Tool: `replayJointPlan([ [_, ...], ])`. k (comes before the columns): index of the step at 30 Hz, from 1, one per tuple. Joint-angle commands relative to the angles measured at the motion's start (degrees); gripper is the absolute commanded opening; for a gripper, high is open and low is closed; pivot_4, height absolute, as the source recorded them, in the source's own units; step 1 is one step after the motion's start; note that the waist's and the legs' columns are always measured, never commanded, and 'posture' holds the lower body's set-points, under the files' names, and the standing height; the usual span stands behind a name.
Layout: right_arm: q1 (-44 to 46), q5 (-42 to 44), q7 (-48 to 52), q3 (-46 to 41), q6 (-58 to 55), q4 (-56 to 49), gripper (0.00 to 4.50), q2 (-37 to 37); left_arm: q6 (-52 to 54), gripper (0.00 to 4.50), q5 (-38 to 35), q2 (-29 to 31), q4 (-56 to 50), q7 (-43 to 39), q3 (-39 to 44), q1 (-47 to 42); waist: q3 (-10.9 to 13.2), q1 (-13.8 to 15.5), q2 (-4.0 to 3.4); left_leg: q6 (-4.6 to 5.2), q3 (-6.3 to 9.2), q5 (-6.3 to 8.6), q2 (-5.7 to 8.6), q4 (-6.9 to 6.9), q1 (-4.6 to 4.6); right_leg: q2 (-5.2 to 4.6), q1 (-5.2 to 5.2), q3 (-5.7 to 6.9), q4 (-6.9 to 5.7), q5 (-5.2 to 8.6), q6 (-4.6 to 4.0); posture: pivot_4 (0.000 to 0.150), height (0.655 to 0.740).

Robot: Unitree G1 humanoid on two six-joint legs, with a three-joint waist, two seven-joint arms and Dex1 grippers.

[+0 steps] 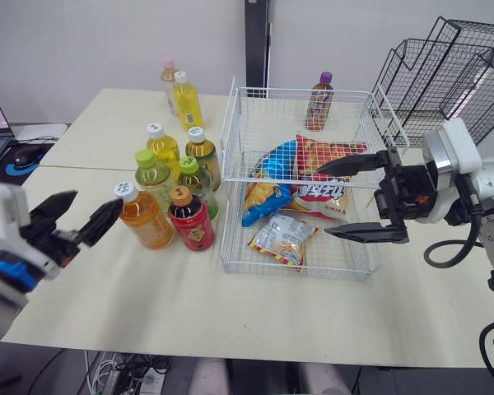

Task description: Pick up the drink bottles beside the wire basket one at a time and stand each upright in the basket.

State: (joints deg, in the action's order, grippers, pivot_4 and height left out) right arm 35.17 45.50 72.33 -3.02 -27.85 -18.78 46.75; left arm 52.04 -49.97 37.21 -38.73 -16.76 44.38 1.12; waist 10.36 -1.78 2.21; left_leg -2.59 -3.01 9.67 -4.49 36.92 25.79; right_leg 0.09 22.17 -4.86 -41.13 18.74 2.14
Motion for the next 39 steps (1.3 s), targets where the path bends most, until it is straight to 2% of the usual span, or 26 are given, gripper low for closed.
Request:
replayJointPlan([
  [1,1.5,-0.2,0.6,-1.2,0.6,-0.7,4.5,0.4,-0.2,4.47,3.6,-0.7,-1.8,7.1,-6.0,-3.4,0.0,0.0,0.01,0.0,-0.01,0.0,0.01,0.0,0.0,0.01,0.01,-0.01,0.0,0.0,0.0,0.15,0.6978],
  [7,1.5,-1.2,1.2,-1.2,1.0,-0.3,4.5,0.3,-0.2,4.47,7.6,-1.0,0.0,11.7,-12.7,-7.1,0.0,-0.1,0.01,-0.01,0.02,0.0,-0.04,-0.02,0.0,0.27,0.02,-0.12,0.0,-0.01,0.0,0.15,0.6978],
  [14,1.0,-1.7,1.4,-1.9,1.2,-0.2,4.5,0.5,-0.9,4.47,10.1,-2.2,1.3,12.6,-15.2,-7.7,0.0,-0.1,0.01,-0.02,0.0,0.01,-0.04,-0.02,0.0,0.28,0.03,-0.17,0.0,-0.02,0.0,0.15,0.6978],
  [17,1.0,-2.0,1.5,-2.0,1.3,0.0,4.5,0.6,-1.8,3.89,10.8,-2.2,2.7,11.0,-15.8,-8.1,0.0,-0.1,0.01,-0.02,0.0,0.0,-0.04,-0.02,0.0,0.28,0.03,-0.17,0.0,-0.02,0.0,0.15,0.6978],
  [22,1.1,-2.3,1.4,-2.1,1.6,0.2,4.5,0.5,-2.9,2.21,11.9,-2.1,4.9,9.5,-16.6,-9.0,0.0,0.0,0.01,-0.02,-0.01,0.01,-0.03,-0.02,0.01,0.28,0.03,-0.17,0.01,-0.01,0.01,0.15,0.6978],
  [25,1.1,-2.5,1.4,-2.1,1.8,0.4,4.5,0.5,-3.8,1.37,12.4,-1.9,5.0,8.5,-16.4,-8.7,0.0,0.0,0.01,-0.02,-0.01,0.01,-0.03,-0.02,0.01,0.28,0.03,-0.17,0.01,-0.02,0.01,0.15,0.6978],
  [32,0.2,-4.0,1.1,-2.6,3.2,0.6,4.5,0.6,-5.1,1.36,10.7,1.6,3.9,1.7,-12.7,-6.5,0.0,-0.1,0.02,-0.02,-0.02,0.01,-0.05,-0.03,0.02,0.28,0.05,-0.17,0.03,-0.01,0.01,0.15,0.6978],
  [39,0.5,-2.4,-1.6,-5.2,1.6,-0.3,4.5,1.2,-1.8,1.36,2.5,16.7,10.1,-14.3,-5.6,-9.6,0.1,-0.1,0.08,-0.03,-0.03,0.01,-0.09,-0.06,0.05,0.29,0.13,-0.13,0.04,0.0,-0.01,0.15,0.6978],
])
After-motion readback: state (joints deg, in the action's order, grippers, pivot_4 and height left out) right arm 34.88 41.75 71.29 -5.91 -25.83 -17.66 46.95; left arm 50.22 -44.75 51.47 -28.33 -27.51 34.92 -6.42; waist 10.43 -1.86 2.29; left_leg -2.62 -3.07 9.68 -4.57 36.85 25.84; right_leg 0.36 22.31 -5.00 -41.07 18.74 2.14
